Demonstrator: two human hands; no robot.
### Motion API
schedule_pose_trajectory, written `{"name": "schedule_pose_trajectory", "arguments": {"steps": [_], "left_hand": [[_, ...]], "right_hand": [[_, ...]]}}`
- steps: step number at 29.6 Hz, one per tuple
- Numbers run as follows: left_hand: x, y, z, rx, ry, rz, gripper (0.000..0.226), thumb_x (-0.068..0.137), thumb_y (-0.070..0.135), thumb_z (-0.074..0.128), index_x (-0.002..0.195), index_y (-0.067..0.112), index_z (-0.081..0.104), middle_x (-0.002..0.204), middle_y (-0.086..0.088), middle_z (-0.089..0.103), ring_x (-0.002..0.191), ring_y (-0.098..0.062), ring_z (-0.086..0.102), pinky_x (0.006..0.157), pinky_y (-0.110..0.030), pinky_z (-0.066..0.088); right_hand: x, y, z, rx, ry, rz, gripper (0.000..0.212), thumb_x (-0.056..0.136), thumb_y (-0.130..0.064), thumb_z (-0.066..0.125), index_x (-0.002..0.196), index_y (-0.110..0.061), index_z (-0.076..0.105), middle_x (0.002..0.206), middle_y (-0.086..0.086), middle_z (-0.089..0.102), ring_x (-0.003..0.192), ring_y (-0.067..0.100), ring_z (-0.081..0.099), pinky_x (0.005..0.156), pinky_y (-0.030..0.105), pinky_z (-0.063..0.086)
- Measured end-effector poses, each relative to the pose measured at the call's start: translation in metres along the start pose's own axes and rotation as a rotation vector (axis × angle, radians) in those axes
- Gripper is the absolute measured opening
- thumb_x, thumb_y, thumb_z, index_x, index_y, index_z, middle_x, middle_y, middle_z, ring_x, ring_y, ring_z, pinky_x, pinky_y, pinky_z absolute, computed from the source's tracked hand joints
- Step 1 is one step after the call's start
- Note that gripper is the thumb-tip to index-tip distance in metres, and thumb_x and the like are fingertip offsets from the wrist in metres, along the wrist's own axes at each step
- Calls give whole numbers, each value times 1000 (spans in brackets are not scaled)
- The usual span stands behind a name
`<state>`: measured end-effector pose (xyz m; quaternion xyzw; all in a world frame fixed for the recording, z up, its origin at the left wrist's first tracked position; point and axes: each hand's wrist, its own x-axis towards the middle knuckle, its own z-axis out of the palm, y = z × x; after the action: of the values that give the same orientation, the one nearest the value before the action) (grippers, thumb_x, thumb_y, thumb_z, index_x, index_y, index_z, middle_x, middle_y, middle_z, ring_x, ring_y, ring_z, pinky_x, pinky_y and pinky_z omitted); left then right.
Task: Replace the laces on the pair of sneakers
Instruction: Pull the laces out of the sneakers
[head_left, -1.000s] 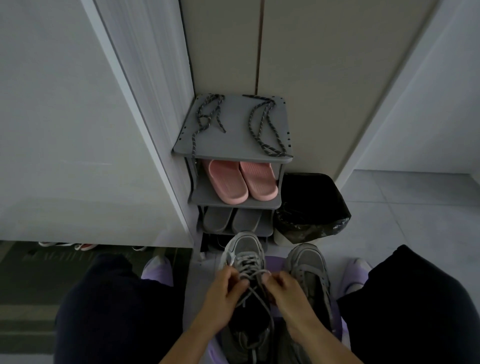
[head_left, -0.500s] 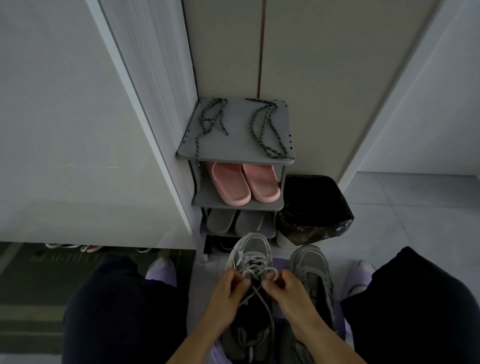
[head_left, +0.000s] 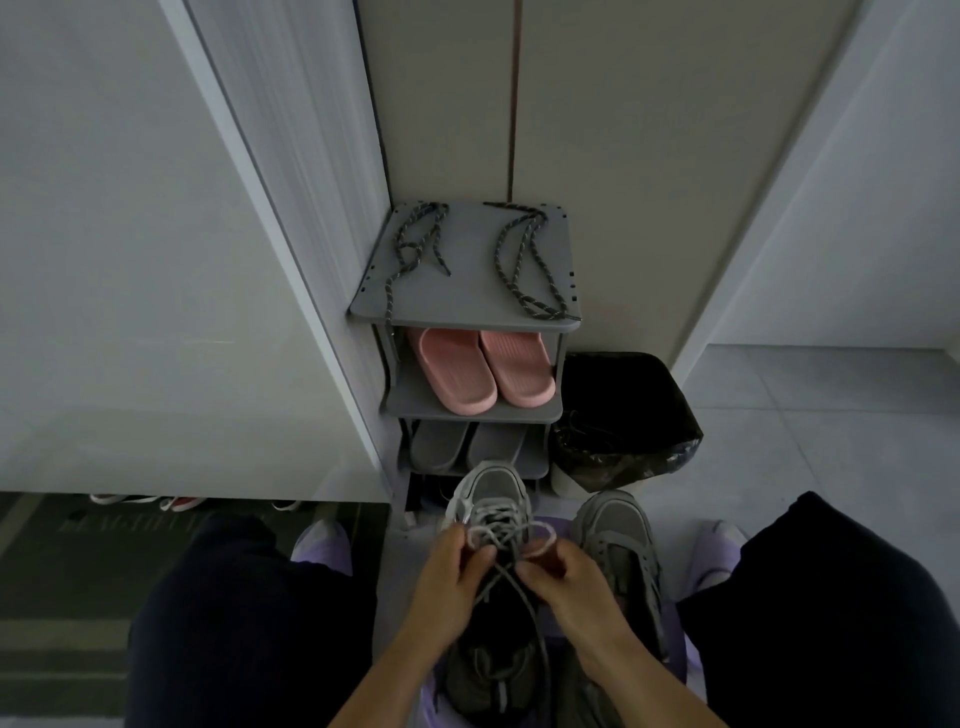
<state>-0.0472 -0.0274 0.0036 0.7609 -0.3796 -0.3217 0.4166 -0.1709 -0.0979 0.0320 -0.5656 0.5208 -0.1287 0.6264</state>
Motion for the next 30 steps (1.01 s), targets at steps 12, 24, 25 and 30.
{"name": "schedule_pose_trajectory", "arguments": {"steps": [12,24,25,30], "left_hand": [[2,1,-11,-22,44,-44,14,89,15,58,79,25,51,79,3,58,71,2,55,65,-8,39],[1,8,-20,-181,137,-141,14,90,14,55,77,17,53,77,-4,59,74,-16,57,68,-22,42],[-2,7,-12,-130,66,-147,8,89,16,57,81,17,55,83,-5,61,80,-17,58,71,-21,42],[-2,7,-11,16,85,-72,13,91,11,54,78,13,54,78,1,62,70,2,57,70,-20,39]], "right_hand": [[-3,-5,3,145,107,-44,9,93,-24,53,89,-18,58,90,2,64,85,15,60,71,24,46],[-3,-3,4,163,203,-28,17,94,-16,49,80,-7,50,77,7,54,72,17,51,65,28,39],[-4,-4,5,147,146,-30,14,93,-16,51,84,-6,52,78,7,55,73,16,52,66,26,40],[-1,-1,-8,-112,119,-98,12,92,-15,52,88,-7,58,81,2,62,78,17,58,65,19,42]]}}
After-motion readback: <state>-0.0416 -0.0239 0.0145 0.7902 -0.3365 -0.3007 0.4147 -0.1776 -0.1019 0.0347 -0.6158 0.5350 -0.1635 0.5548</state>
